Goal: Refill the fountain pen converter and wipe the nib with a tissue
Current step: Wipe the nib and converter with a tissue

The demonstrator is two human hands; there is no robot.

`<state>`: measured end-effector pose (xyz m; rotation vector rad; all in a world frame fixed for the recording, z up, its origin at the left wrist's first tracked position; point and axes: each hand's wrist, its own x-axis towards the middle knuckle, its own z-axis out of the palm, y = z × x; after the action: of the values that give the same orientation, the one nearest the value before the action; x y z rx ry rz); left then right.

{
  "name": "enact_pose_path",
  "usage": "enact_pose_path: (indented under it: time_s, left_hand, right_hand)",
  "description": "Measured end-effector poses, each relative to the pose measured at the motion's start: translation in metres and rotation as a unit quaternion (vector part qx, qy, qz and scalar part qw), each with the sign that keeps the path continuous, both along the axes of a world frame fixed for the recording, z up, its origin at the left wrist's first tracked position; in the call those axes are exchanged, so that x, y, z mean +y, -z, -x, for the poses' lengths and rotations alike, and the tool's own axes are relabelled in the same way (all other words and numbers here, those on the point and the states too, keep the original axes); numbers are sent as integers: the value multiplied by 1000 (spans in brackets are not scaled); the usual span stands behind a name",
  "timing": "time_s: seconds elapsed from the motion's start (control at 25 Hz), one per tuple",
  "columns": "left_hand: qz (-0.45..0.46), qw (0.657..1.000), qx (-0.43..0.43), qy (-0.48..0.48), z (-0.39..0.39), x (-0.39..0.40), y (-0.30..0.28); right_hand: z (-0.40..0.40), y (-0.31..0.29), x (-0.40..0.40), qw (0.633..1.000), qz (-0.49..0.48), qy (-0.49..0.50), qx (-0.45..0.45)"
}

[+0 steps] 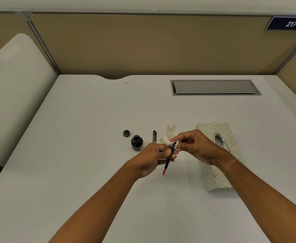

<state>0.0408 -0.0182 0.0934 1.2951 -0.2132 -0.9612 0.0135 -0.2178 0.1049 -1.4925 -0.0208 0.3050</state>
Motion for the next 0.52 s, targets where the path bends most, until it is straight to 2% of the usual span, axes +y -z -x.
enact_pose_path:
  time_s: [0.24,0.52]
  left_hand:
    - [-77,977,-124,-156,6,-9,0]
    - [-169,900,-312,-255,12,-15,4]
  right_hand:
    - [7,11,13,993,-62,100,-22]
    - [16,15,31,979,-23,201,-33]
